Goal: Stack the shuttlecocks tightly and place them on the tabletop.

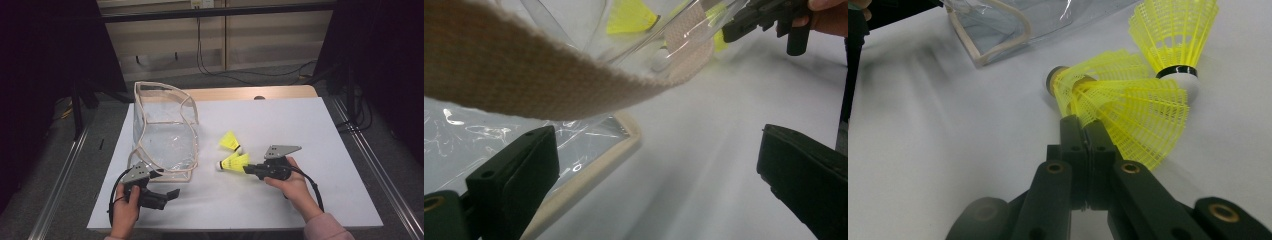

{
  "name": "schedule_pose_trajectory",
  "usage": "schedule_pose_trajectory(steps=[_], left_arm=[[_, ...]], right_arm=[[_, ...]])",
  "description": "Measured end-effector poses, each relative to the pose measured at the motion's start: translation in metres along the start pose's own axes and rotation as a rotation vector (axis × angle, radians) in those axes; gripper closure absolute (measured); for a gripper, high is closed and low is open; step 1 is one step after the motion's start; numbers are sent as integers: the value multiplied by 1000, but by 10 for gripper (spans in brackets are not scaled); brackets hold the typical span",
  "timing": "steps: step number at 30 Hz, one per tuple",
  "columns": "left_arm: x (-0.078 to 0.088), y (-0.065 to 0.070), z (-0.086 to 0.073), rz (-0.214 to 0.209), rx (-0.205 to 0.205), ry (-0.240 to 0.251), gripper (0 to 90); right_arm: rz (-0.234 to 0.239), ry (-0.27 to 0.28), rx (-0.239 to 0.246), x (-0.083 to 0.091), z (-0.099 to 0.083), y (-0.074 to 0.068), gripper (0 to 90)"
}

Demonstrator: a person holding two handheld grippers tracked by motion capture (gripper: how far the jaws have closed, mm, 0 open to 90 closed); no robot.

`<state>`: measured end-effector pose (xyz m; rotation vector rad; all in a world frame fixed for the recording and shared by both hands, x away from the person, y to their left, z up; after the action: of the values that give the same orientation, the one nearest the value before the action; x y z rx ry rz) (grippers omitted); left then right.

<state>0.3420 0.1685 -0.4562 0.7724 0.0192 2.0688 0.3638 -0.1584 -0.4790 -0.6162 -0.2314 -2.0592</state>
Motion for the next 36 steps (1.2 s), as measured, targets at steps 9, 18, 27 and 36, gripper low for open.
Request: schedule_pose_trajectory(steps=[9,18,27,36], left_arm=[[0,0,0,1,4,5,33],[0,0,0,-3,1,1,33],[2,0,0,5,1,2,33],[2,0,1,3,3,9,33]], right_arm=[[-6,-13,6,-1,-1,0,842],[-36,-7,-7,3,-1,4,693],[-63,-12,4,9,1,4,570],[-96,6,-5,17,3,8,475]])
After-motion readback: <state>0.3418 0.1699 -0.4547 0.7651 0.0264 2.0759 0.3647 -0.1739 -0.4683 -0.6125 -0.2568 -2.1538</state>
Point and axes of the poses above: each handheld gripper's, and its own axes: x roughly backward along the jaws, z roughly out of its top, y roughly to its right, the point moved 6 cm from there along -x, roughly forward along the jaws, and after that the axes turned 9 degrees about x, right-handed, at the moved point
